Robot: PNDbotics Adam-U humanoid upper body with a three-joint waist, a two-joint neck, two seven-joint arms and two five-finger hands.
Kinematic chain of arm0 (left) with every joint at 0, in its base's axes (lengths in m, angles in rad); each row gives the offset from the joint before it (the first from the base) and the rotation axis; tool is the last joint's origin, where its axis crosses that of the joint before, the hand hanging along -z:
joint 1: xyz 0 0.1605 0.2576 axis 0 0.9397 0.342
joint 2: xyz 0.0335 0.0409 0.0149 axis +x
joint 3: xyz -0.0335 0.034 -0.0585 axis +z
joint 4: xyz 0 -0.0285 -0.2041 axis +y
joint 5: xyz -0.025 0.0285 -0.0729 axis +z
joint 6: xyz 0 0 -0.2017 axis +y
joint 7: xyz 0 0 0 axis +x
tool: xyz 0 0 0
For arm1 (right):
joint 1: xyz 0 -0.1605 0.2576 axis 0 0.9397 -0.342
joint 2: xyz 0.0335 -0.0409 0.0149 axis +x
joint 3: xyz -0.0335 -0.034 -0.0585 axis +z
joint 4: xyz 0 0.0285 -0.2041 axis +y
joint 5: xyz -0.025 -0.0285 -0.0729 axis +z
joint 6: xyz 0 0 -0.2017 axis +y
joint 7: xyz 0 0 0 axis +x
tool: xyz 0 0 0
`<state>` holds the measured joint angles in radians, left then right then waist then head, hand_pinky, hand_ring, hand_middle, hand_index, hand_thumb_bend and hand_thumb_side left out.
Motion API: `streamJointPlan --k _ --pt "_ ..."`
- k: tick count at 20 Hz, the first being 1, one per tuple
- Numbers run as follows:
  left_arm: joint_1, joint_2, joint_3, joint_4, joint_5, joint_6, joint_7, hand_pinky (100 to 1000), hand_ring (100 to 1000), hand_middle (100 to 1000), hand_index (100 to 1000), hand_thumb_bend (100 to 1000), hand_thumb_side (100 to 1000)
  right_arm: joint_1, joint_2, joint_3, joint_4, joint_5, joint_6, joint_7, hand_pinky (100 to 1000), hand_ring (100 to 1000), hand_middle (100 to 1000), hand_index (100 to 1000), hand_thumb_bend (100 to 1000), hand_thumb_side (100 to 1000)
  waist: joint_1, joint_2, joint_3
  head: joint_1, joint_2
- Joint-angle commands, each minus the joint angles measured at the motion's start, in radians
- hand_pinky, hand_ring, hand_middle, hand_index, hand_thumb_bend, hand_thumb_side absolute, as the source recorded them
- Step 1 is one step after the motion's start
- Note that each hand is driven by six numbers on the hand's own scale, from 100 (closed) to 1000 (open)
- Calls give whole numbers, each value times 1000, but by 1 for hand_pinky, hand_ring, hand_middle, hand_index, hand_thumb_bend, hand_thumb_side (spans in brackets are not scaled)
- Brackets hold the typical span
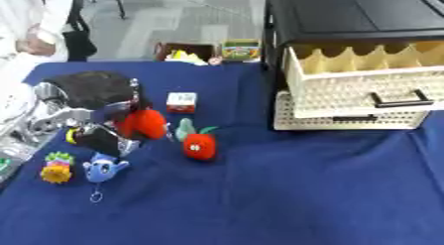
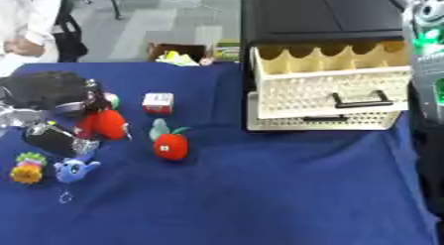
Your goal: Pick up objects from table and place into drawer.
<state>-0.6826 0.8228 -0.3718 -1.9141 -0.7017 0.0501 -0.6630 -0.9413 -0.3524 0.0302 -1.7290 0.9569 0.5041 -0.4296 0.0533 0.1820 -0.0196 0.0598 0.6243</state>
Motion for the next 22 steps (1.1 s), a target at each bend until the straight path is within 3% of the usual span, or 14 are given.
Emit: streamJointPlan --k 1,11,22 --pt "-53 13 38 -37 65 35 0 100 297 278 588 100 251 -12 -33 -11 0 -7 1 -7 659 619 645 809 100 970 1 -22 1 -9 9" --pt "-295 -152 30 47 217 127 -23 100 258 250 554 100 244 -3 -40 -8 2 -22 -3 -14 662 618 643 808 100 968 16 -23 -18 -1 -1" --pt "-478 -303 21 219 194 153 24 100 233 234 537 100 245 -7 -32 1 -7 -30 -11 -14 663 617 642 808 100 963 39 -16 -60 32 -17"
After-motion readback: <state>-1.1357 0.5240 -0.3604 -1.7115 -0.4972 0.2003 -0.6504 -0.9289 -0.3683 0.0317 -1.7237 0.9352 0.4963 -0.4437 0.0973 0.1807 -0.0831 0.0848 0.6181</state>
